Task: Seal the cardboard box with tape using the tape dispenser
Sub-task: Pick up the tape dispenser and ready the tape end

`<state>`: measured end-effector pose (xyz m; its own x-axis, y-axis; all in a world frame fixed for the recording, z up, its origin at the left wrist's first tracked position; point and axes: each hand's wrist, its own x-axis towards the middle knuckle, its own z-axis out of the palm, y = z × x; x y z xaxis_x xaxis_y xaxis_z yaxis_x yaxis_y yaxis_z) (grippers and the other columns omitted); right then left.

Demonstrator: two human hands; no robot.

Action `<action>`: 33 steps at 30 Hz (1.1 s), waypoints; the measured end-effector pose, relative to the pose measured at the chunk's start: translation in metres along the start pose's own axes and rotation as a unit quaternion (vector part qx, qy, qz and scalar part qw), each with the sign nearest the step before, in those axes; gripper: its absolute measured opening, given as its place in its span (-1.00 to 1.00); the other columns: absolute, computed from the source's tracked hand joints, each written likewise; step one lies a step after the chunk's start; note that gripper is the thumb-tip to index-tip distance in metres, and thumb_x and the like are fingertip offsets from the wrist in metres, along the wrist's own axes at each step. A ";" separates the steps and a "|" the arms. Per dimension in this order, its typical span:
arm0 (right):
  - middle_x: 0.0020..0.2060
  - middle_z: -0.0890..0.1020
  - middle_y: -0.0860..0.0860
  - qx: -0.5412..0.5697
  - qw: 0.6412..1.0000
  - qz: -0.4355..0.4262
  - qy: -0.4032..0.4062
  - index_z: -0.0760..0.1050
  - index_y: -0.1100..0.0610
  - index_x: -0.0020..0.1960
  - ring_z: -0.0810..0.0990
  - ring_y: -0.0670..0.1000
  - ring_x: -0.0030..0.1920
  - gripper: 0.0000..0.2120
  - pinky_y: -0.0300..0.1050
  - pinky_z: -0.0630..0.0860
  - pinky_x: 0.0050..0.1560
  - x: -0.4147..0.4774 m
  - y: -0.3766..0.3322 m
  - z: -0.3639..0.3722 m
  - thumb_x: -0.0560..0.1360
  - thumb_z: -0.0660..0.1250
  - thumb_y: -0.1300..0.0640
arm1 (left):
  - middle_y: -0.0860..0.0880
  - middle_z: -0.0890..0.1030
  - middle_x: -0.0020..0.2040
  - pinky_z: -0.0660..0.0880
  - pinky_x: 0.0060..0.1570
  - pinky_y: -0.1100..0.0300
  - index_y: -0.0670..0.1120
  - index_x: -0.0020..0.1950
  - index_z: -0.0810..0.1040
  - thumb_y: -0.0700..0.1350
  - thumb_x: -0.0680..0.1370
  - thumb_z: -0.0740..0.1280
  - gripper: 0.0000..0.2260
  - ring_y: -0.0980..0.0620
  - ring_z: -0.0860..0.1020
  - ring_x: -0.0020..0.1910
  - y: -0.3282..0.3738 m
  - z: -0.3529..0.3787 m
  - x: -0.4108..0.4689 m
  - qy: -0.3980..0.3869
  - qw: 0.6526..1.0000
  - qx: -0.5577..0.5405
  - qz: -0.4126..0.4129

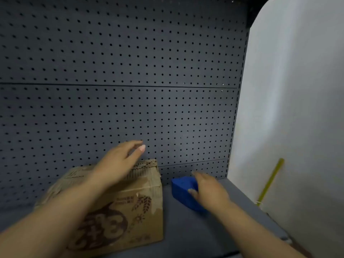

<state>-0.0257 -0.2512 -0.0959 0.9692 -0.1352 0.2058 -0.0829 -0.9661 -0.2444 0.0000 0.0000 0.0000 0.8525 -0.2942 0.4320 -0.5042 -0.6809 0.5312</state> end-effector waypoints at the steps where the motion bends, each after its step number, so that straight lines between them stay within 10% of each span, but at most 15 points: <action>1: 0.41 0.34 0.11 -0.043 0.999 0.007 -0.033 0.05 0.07 0.50 0.31 0.15 0.38 -0.36 0.02 0.26 0.37 0.000 0.000 0.008 0.53 0.21 -0.09 | 0.11 0.41 0.41 0.30 0.30 0.15 0.09 0.41 0.35 0.19 0.57 0.05 -0.55 0.11 0.37 0.36 -0.001 0.002 0.000 -0.004 1.000 0.014 -0.003; 8: 0.18 0.55 0.13 -0.162 0.984 -0.005 -0.080 -0.07 0.03 0.52 0.47 0.18 0.20 -0.28 0.07 0.16 0.42 0.014 0.017 0.043 0.50 0.27 0.05 | 0.09 0.43 0.39 0.28 0.19 0.21 0.10 0.40 0.38 0.19 0.57 0.03 -0.56 0.10 0.39 0.33 -0.009 0.012 -0.003 -0.002 0.999 0.032 -0.021; 18: 0.19 0.56 0.03 0.251 0.959 -0.059 -0.118 0.42 0.00 0.28 0.55 0.05 0.10 -0.53 -0.11 0.46 0.15 0.025 0.022 -0.072 0.41 0.43 0.19 | 0.10 0.32 0.46 0.30 0.30 0.19 0.12 0.47 0.23 0.25 0.47 0.21 -0.41 0.15 0.35 0.33 0.018 0.017 -0.012 -0.021 0.999 0.050 0.001; 24: 0.06 0.60 0.13 0.328 0.912 -0.148 -0.195 0.45 -0.01 0.17 0.61 0.13 0.05 -0.58 0.10 0.51 0.20 0.023 -0.007 -0.141 0.39 0.44 0.27 | 0.11 -0.05 0.57 -0.27 0.41 0.25 0.04 0.54 -0.20 0.32 0.33 0.35 0.01 0.14 -0.06 0.54 0.057 0.030 -0.012 0.016 0.948 0.264 0.179; 29: -0.05 0.61 0.07 0.342 0.891 -0.220 -0.204 0.40 0.11 0.21 0.61 0.09 -0.04 -0.57 0.10 0.52 0.16 0.009 -0.031 -0.168 0.40 0.42 0.31 | -0.09 0.50 0.34 0.16 0.43 0.09 -0.15 0.42 0.29 0.25 0.18 0.48 -0.07 -0.07 0.48 0.32 0.060 0.035 -0.012 0.148 0.910 0.305 0.239; 33: 0.00 0.62 -0.04 0.263 0.914 -0.268 -0.155 0.39 -0.01 0.19 0.62 0.09 0.01 -0.52 0.12 0.52 0.16 -0.005 -0.043 -0.177 0.35 0.50 0.14 | -0.10 0.56 0.22 0.15 0.40 0.16 -0.13 0.33 0.32 0.09 0.16 0.54 -0.17 -0.03 0.48 0.22 0.060 0.032 -0.015 0.196 0.911 0.275 0.238</action>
<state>-0.0682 -0.2484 0.0815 0.8636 0.4740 0.1715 0.4672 -0.6249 -0.6255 -0.0386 -0.0578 0.0025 0.3866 -0.4540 0.8027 -0.5662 -0.8039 -0.1820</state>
